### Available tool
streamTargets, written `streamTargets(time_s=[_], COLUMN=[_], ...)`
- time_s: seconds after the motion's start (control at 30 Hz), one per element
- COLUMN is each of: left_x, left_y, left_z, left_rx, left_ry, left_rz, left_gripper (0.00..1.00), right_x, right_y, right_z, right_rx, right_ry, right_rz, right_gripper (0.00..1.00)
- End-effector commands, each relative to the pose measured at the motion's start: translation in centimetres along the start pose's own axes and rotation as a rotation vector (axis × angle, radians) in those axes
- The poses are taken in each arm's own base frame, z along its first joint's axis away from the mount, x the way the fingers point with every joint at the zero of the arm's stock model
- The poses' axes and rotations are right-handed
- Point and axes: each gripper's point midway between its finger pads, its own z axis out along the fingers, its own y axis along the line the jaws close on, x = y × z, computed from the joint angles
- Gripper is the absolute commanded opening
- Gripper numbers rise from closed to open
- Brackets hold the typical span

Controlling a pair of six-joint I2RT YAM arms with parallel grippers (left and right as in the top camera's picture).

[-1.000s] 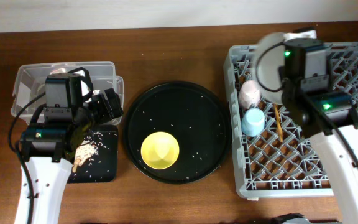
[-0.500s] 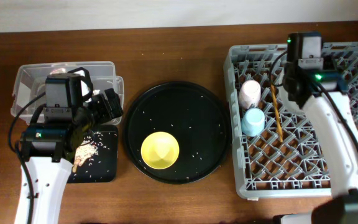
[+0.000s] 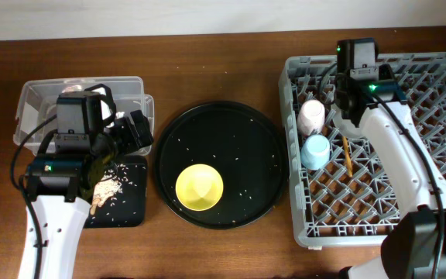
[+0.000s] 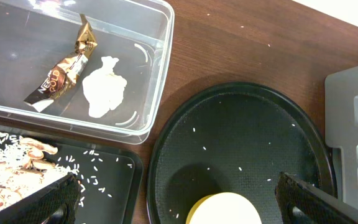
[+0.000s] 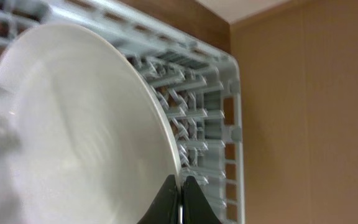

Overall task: Sort waste into correct bins and load items into the dishwasher rack
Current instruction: 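Reach the right gripper to the yellow bowl and grasp its rim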

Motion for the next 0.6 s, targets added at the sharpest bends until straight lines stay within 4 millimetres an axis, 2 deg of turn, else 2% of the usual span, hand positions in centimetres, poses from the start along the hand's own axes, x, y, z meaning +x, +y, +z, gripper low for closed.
streamTargets(time_s=[0.0,0.13,0.27,0.57], left_x=[-0.3,-0.3,-0.3,-0.3], left_y=[0.2,0.2,0.2,0.3], left_z=[-0.4,-0.4,-0.4,-0.4], left_rx=[-0.011,-0.011,-0.011,-0.011], left_ry=[-0.017,-0.017,-0.017,-0.018], left_rz=[0.009,0.009,0.009,0.009], left_gripper=[1.0,1.0,0.99,1.0], right_x=[-1.8,-1.9,-1.7,-2.0], right_y=[2.0,3.5,4.3,3.9], right_z=[-0.9,-1.1,-1.2,-1.6], right_rx=[-0.099,-0.184,-0.225,-0.225], right_ry=[-0.071,-0.086,-0.084,-0.096], right_rz=[0.008,-0.005,-0.018,-0.006], right_gripper=[0.04,0.07,0.26,0.28])
